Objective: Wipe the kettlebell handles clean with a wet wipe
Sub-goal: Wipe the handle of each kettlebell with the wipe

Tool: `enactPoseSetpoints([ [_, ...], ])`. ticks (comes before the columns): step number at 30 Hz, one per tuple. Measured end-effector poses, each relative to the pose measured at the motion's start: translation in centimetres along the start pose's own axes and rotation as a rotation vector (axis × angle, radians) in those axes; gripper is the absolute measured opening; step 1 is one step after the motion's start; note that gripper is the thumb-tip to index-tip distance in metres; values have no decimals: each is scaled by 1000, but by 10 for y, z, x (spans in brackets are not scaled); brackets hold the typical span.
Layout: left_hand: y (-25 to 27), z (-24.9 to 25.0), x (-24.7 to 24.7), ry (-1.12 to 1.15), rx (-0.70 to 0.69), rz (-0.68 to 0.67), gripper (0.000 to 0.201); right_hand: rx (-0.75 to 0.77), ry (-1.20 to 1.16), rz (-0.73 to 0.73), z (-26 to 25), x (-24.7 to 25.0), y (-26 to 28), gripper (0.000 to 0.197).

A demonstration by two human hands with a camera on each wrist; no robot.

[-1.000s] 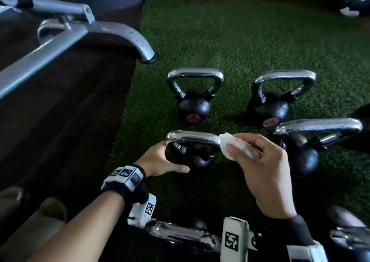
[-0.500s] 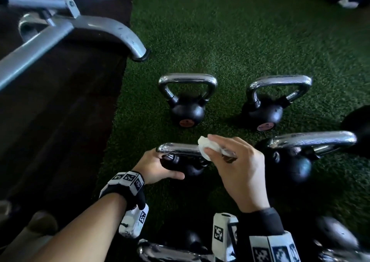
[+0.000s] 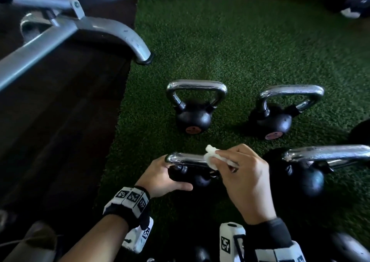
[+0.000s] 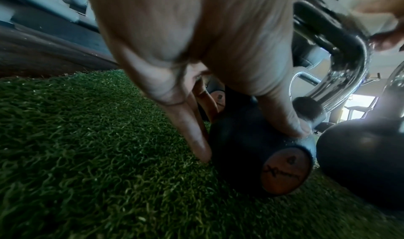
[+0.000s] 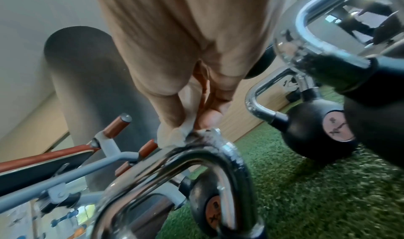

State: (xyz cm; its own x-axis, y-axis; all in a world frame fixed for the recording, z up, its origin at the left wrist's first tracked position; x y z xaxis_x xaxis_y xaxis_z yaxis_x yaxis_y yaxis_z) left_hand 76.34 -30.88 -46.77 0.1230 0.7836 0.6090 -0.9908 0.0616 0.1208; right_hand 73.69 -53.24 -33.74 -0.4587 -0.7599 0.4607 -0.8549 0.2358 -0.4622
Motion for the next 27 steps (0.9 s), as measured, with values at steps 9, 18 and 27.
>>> enactPoseSetpoints([
  [9, 3, 6, 2, 9, -49, 24, 71, -10, 80, 14, 19, 14, 13, 26],
  [18, 4, 6, 3, -73, -25, 22, 70, -386, -7, -76, 74, 5, 21, 17],
  [27, 7, -7, 8, -90, 125, -87, 62, -654, -250, -227, 99, -24, 39, 18],
])
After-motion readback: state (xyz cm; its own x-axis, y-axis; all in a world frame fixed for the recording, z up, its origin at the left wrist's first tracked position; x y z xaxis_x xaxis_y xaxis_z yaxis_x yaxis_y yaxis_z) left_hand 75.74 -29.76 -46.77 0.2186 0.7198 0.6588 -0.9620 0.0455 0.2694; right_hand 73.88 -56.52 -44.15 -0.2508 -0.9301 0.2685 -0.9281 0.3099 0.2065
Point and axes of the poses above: each hand's wrist, its own y-axis away from the middle knuckle, its own x-axis out of the back of the hand, z = x × y, the point moved 7 cm from there along -y, towards the middle knuckle, and after that the axes turned 12 degrees about z, right-handed, at the moved point
